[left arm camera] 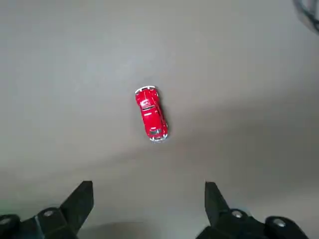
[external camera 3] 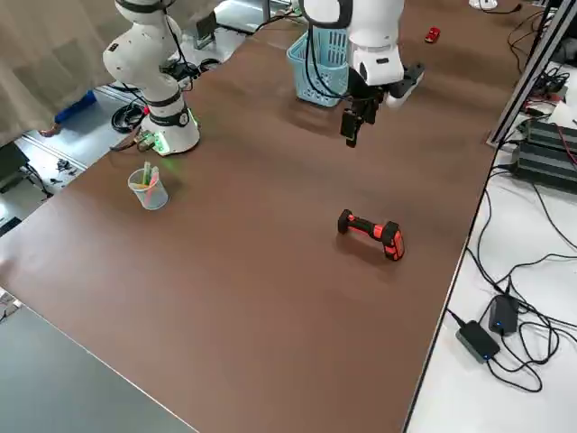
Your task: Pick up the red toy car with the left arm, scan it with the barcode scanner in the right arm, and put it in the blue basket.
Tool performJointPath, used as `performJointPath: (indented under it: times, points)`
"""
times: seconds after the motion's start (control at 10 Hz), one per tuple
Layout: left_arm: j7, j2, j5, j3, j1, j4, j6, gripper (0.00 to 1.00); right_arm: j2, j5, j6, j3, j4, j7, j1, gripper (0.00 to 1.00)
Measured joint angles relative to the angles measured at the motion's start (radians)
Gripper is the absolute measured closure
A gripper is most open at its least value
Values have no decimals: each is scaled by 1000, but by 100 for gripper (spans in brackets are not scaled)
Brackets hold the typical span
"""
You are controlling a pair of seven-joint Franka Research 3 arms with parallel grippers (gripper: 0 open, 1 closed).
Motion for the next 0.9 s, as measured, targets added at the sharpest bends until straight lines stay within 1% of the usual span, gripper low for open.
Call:
performJointPath:
  times: [0.1, 0.2, 0.5, 0.6, 0.7, 0.9]
  points:
    - [-15, 29, 0, 13, 4, -14, 30, 0, 29, 0, 47, 0, -1, 0, 0, 1]
    - [-19, 38, 0, 22, 18, -53, 85, 0, 67, 0, 98, 0, -1, -6, -1, 1]
    - [-52, 38, -2, 23, 36, -223, 271, 0, 205, 0, 285, -1, -2, -75, -43, 2]
    - [-61, 38, -4, 23, 36, -265, 328, 0, 246, 0, 340, -2, -1, -87, -60, 2]
    - [-66, 40, -14, 23, 36, -303, 384, 0, 280, 0, 398, -2, 0, -91, -67, 2]
    - [-67, 67, -51, 24, 37, -354, 450, 0, 334, 0, 501, 1, 1, -91, -66, 2]
